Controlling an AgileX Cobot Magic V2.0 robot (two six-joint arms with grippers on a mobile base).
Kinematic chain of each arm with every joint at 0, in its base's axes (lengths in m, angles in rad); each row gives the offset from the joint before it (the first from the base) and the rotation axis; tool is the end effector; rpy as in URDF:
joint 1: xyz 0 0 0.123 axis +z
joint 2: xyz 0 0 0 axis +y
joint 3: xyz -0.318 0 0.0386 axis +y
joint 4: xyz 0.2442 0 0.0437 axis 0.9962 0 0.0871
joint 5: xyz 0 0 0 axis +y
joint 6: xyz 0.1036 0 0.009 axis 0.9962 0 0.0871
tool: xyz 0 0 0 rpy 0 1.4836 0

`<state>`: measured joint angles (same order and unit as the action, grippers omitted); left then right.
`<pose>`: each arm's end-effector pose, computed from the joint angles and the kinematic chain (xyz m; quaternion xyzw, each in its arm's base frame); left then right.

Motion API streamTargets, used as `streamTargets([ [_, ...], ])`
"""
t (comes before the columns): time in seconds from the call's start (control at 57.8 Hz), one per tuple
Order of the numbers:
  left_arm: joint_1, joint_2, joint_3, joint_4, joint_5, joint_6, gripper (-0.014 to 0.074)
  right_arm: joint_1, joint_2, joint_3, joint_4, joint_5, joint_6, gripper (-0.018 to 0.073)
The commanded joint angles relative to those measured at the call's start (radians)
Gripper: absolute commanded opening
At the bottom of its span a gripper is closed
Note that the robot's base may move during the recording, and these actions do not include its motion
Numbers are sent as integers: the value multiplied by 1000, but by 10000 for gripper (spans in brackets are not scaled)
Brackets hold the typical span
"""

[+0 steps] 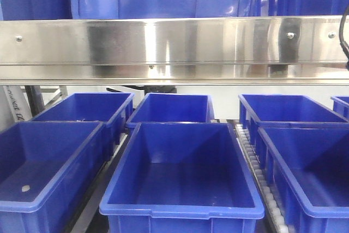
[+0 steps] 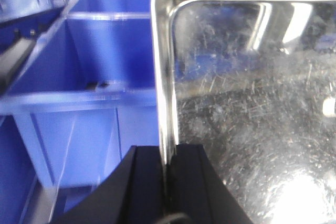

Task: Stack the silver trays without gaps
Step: 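Hold the tray with both grippers while the base stops at another shelf, then lower the silver tray onto the tray stack on the upper shelf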

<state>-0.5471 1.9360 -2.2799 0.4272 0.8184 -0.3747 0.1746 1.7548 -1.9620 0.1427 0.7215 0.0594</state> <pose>0.4077 -0.2115 0.4966 0.1036 0.8052 -0.0550 0.5813 0.4124 0.0827 0.4791 -0.0288 0.8385 0.1311 0.5281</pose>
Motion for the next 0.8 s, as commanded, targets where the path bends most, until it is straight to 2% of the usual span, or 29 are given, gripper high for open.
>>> streamTargets([
  [0.0,6,13,-8,30,37,4,-7,-4,20,-10,-24,62,-24,-79],
  [0.173,6,75,-6,30,207,4,-7,0,82,-10,-24,165,-24,-79],
  [0.381,6,161,-6,28,343,4,-7,23,155,-10,-24,237,-24,-79],
  [0.779,6,209,-5,3,365,4,11,46,229,-10,-26,246,-24,-79],
])
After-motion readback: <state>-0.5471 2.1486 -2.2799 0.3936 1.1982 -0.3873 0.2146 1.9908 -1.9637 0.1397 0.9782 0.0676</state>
